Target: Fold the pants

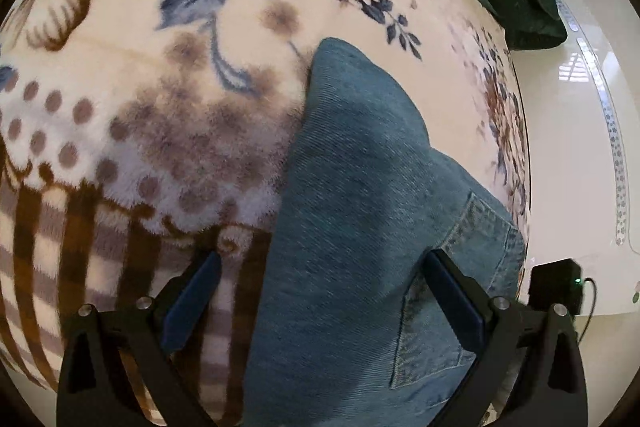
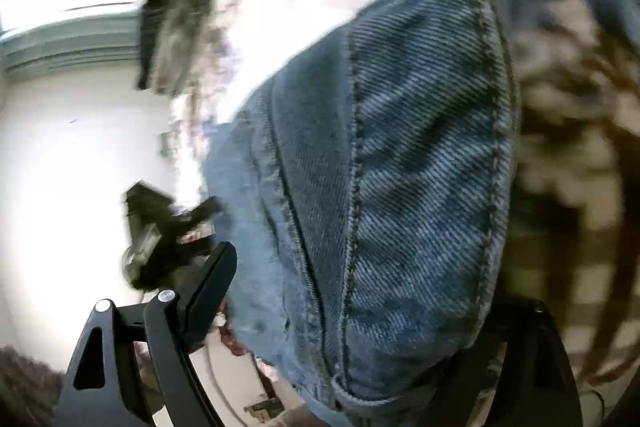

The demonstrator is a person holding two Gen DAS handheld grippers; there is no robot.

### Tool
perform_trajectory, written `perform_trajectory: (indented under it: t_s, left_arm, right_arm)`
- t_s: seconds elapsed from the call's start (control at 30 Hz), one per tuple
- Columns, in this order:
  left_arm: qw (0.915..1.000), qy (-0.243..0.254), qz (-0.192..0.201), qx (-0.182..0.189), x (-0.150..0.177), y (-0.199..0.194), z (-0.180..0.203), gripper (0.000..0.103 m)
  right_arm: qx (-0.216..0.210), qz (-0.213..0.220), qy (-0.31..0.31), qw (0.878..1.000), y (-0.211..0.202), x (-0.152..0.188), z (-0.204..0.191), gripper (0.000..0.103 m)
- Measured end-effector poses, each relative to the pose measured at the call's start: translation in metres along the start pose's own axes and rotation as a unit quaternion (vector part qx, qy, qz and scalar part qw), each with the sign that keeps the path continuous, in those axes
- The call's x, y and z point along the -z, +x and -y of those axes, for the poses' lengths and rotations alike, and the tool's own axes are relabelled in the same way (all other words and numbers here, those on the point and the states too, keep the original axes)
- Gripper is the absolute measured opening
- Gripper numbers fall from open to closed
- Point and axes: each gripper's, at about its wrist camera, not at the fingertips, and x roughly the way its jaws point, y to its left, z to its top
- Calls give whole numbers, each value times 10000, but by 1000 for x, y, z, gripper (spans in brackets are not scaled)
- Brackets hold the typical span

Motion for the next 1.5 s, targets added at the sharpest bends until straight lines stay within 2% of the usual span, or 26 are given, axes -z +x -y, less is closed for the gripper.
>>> perform_trajectory:
  t_s: [0.07, 0.13, 0.23, 0.27, 0.3, 0.33, 0.4, 0.47, 0.67, 0.8, 0.83, 0.87, 0.97, 1.03, 1.07, 1.13, 1.17, 1.2, 1.23, 1.3, 1.33, 1.37, 1.4, 1.43, 1.47, 1.5]
  left_arm:
    - [10000, 73, -28, -10, 0, 2, 1, 103]
    - [9999, 134, -48, -38, 1, 3, 3, 103]
    - [9995, 296, -73, -130, 2, 5, 10, 103]
    - [9992, 382, -31, -124, 3, 4, 13, 96]
    - [9989, 457, 0, -57, 5, 3, 16, 87]
    - [9986, 536, 49, -10, 7, 1, 20, 64]
    - [9975, 681, 141, -83, 10, -3, 29, 56]
    - [9977, 653, 188, -10, 11, -8, 31, 43]
    - [9980, 584, 144, 215, 10, -32, 37, 30]
    - [9974, 687, 104, 195, 6, -57, 53, 29]
    - [9968, 772, 124, 143, 4, -66, 59, 29]
    - [9964, 818, 166, 116, 1, -75, 63, 29]
    - [9961, 834, 223, 160, -10, -99, 72, 29]
    - [9956, 875, 284, 162, -17, -118, 78, 29]
    - [9948, 952, 345, 135, -21, -127, 82, 25]
    - [9936, 1004, 497, 153, -34, -147, 87, 22]
    - [9925, 1051, 587, 217, -44, -156, 88, 20]
    - [9914, 1142, 633, 123, -54, -159, 87, 20]
    - [9910, 1211, 574, 6, -66, -155, 79, 20]
    - [9943, 996, 339, -189, -84, -138, 55, 21]
    - [9965, 789, 158, -225, -92, -127, 37, 21]
    - [9977, 648, 44, -203, -94, -121, 25, 21]
    - [9989, 421, -104, -163, -98, -112, 7, 23]
    - [9993, 228, -252, -143, -100, -104, -10, 31]
    - [9993, 137, -337, -133, -100, -100, -19, 45]
    - [9990, 7, -435, -119, -100, -93, -32, 54]
  right_arm:
    - [417, -112, -52, 9991, 14, -1, 4, 82]
    - [588, -61, 23, 9982, 19, -3, 2, 75]
    - [881, 90, 76, 9960, 22, -2, -13, 60]
    - [919, 161, 104, 9956, 22, 0, -17, 53]
    - [941, 226, 128, 9952, 21, 2, -21, 50]
    - [1007, 307, 125, 9944, 20, 5, -26, 48]
    - [1039, 411, 159, 9936, 17, 5, -31, 43]
    - [1024, 489, 195, 9933, 8, 8, -36, 40]
    - [887, 551, 312, 9940, -28, 19, -34, 36]
    - [771, 583, 250, 9950, -41, 18, -61, 32]
    - [686, 580, 219, 9957, -44, 16, -70, 24]
    - [573, 585, 212, 9964, -46, 13, -82, 23]
    - [700, 640, -77, 9955, -52, 0, -125, 22]
    - [580, 650, -76, 9962, -53, -12, -148, 22]
    - [645, 660, -68, 9957, -52, -19, -159, 22]
    - [1046, 683, -292, 9917, -44, -32, -171, 22]
    - [1263, 564, -296, 9900, -36, -39, -167, 22]
    - [1304, 246, -97, 9911, -21, -48, -154, 24]
    - [1586, -170, 183, 9870, 0, -55, -132, 27]
    - [2456, -420, 186, 9683, 16, -57, -107, 40]
    - [2660, -550, 250, 9621, 20, -55, -92, 49]
    - [2429, -522, 524, 9672, 16, -52, -78, 51]
    - [2013, -347, 875, 9750, 9, -47, -66, 52]
    - [1563, -81, 1203, 9803, -1, -40, -56, 52]
    - [1300, 146, 1453, 9807, -8, -33, -49, 51]
    - [1225, 316, 1582, 9793, -11, -27, -46, 50]
